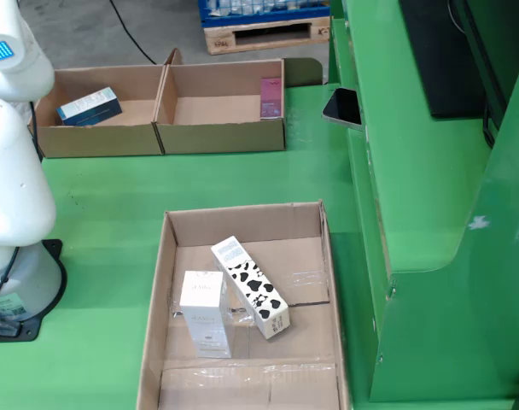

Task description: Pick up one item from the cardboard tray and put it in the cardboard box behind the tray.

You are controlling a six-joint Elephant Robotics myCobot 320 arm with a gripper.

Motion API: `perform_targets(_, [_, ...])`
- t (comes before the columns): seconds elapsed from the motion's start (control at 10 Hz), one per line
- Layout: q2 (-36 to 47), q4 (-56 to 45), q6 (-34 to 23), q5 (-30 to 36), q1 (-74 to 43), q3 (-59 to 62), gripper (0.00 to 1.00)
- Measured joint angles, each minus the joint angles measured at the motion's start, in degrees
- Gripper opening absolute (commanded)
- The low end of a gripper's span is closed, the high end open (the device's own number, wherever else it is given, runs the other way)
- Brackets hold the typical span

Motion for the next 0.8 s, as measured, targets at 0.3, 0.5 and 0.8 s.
perform_targets(0.3, [-11.17,1.23,11.07,11.17,-10.99,11.08,1.00])
perform_targets(0.5, [-17.58,-5.19,16.70,17.41,-17.23,17.32,1.00])
perform_targets(0.8, [-27.60,-14.68,15.91,26.72,-26.81,26.81,1.00])
